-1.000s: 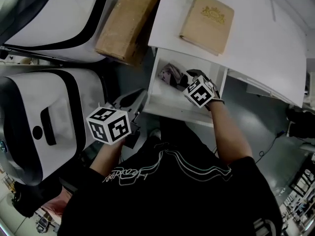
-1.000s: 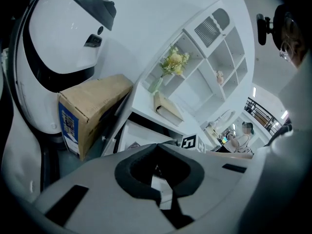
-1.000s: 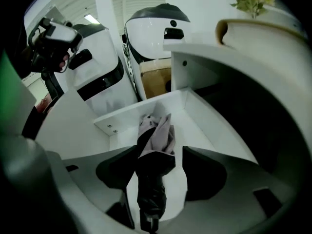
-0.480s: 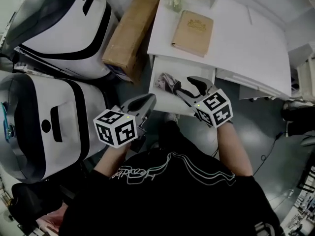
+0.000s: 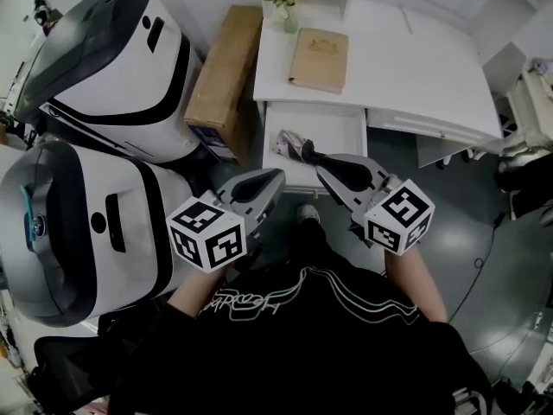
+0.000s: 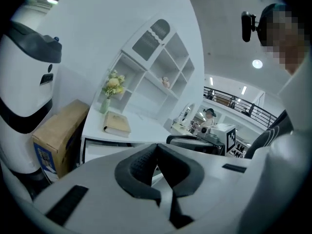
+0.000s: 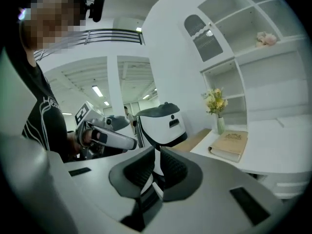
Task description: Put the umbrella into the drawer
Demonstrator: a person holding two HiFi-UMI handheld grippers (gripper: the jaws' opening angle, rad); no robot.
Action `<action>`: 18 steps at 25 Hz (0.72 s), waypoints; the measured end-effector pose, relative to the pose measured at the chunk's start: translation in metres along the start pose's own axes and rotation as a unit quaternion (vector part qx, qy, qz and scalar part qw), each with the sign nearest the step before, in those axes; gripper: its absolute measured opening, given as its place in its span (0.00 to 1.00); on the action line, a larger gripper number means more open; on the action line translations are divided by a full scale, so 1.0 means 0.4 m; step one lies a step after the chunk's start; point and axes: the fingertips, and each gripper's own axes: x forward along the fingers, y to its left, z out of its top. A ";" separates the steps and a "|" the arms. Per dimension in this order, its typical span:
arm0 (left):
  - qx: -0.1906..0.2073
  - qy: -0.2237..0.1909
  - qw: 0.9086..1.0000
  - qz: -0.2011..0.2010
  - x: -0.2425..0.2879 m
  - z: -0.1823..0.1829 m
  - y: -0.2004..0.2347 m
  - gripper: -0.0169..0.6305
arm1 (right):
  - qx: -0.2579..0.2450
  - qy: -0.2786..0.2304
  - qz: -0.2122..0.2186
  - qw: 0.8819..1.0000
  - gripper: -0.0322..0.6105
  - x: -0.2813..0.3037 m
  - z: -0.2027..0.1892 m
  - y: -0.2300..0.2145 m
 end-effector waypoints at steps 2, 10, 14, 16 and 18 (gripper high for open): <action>0.011 -0.001 1.000 -0.011 -0.012 0.002 -0.030 0.06 | 0.011 -0.011 0.003 1.000 0.14 -0.031 0.007 0.026; 0.034 0.004 0.999 -0.036 -0.036 -0.010 -0.084 0.06 | 0.060 -0.035 0.005 0.998 0.12 -0.080 -0.010 0.084; 0.036 0.011 0.999 -0.034 -0.038 -0.017 -0.082 0.06 | 0.061 -0.033 -0.001 0.998 0.12 -0.077 -0.024 0.081; 0.035 0.013 0.999 -0.032 -0.036 -0.020 -0.077 0.06 | 0.061 -0.030 -0.004 0.998 0.12 -0.072 -0.030 0.077; 0.032 0.014 0.999 -0.031 -0.031 -0.019 -0.074 0.06 | 0.062 -0.027 -0.006 0.998 0.12 -0.068 -0.036 0.074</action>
